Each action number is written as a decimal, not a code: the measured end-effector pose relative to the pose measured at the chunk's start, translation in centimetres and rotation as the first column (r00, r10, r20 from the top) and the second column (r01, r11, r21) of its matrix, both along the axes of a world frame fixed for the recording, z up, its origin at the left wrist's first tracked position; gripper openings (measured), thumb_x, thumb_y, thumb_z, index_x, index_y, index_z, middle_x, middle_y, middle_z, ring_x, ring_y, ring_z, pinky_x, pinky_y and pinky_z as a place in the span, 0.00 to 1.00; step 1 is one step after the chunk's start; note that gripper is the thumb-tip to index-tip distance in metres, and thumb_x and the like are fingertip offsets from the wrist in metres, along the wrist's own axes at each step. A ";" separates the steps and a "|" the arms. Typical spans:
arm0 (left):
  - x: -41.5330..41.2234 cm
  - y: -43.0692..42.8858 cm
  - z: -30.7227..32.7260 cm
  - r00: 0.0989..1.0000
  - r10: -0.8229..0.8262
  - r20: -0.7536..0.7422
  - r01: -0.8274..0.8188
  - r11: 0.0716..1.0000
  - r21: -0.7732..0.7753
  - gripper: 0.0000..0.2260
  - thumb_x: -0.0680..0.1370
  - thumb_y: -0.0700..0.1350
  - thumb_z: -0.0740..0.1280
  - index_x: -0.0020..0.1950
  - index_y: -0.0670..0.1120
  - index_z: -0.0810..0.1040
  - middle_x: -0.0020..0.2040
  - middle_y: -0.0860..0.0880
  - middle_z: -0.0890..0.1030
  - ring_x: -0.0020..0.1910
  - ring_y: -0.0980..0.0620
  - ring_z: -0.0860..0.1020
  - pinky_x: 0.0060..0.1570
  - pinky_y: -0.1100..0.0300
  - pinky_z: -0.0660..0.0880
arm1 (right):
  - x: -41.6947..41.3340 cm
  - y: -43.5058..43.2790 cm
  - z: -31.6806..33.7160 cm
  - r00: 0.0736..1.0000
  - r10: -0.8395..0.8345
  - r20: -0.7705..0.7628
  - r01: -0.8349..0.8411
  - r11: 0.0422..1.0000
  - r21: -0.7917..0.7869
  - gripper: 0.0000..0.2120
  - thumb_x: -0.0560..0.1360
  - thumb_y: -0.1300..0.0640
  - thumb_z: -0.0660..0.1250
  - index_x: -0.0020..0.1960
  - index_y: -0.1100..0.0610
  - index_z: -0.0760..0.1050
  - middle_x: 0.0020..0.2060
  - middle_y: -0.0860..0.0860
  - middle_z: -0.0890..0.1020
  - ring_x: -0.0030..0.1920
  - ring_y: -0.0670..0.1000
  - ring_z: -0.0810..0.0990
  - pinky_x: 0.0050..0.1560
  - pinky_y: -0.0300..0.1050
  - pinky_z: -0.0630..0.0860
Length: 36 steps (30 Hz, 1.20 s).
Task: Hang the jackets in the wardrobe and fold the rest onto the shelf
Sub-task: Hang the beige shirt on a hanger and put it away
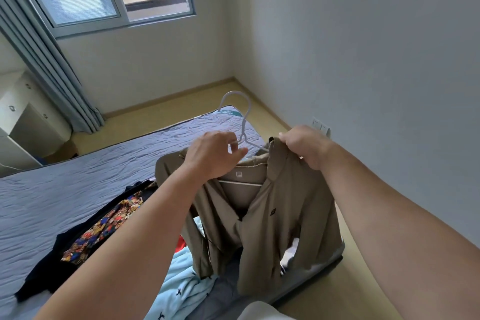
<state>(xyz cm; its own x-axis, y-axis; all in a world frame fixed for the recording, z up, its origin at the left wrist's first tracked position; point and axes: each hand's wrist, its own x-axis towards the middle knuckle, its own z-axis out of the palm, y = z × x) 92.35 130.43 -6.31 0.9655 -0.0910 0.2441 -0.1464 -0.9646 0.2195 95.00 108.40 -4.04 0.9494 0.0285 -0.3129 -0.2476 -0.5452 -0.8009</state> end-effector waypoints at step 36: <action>1.1 -0.3 1.6 0.987 -0.108 0.122 0.113 0.993 -0.035 0.25 0.83 0.62 0.55 0.30 0.51 0.62 0.30 0.54 0.67 0.37 0.44 0.70 0.42 0.53 0.65 | -1.5 -1.5 0.3 0.835 -0.119 0.537 0.175 0.983 -0.056 0.12 0.80 0.53 0.63 0.44 0.53 0.82 0.38 0.48 0.83 0.45 0.53 0.81 0.46 0.44 0.75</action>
